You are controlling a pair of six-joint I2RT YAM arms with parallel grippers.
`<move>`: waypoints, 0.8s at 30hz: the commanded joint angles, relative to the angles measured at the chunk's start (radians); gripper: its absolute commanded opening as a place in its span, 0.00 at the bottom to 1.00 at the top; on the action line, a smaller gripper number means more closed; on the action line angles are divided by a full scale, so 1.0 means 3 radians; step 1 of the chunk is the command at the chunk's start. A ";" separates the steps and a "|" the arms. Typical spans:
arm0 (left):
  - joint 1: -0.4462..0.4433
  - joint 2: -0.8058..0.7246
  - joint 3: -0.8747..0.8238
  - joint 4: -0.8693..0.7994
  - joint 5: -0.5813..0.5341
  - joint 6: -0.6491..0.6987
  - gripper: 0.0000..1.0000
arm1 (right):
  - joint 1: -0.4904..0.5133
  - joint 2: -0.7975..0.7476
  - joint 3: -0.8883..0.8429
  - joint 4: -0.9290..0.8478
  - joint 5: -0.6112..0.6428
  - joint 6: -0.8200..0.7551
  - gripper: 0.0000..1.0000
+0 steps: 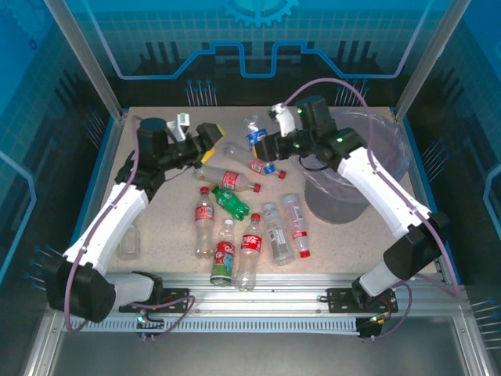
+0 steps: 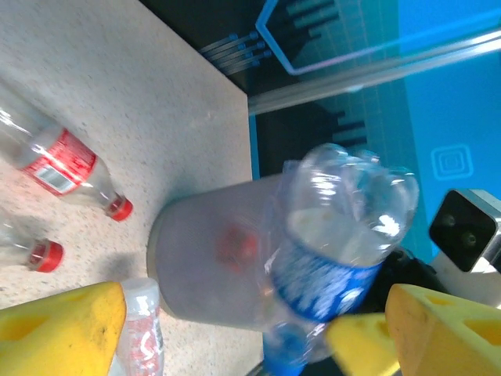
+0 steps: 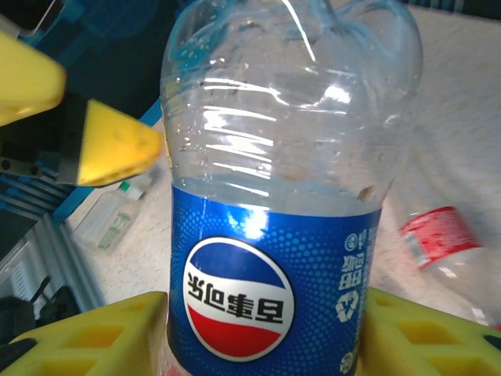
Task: Put the plastic bottles in the bin
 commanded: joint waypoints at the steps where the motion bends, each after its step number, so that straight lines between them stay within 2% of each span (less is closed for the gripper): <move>1: 0.0183 -0.0237 -0.0002 -0.0439 0.0080 0.0302 0.87 | -0.0294 -0.0376 0.0241 -0.0274 0.0119 -0.0126 0.57; 5: 0.0192 -0.0227 0.0127 -0.1630 -0.0479 0.1162 0.86 | -0.0694 -0.0618 0.0449 -0.0812 0.0411 -0.0298 0.56; 9: 0.0192 -0.0133 -0.0066 -0.2150 -0.0805 0.1522 0.86 | -0.1085 -0.0679 0.0637 -0.1495 0.0980 -0.0526 0.56; 13: 0.0184 -0.0109 -0.0381 -0.2214 -0.0892 0.1547 0.85 | -0.1391 -0.0697 0.0569 -0.1895 0.1351 -0.0664 0.56; 17: 0.0144 -0.0109 -0.0646 -0.2206 -0.0999 0.1508 0.85 | -0.1558 -0.0655 0.0367 -0.1969 0.1543 -0.0707 0.55; 24: -0.0051 -0.0066 -0.1030 -0.2024 -0.1044 0.1322 0.82 | -0.1589 -0.0328 0.0060 -0.1886 0.1475 -0.0633 0.55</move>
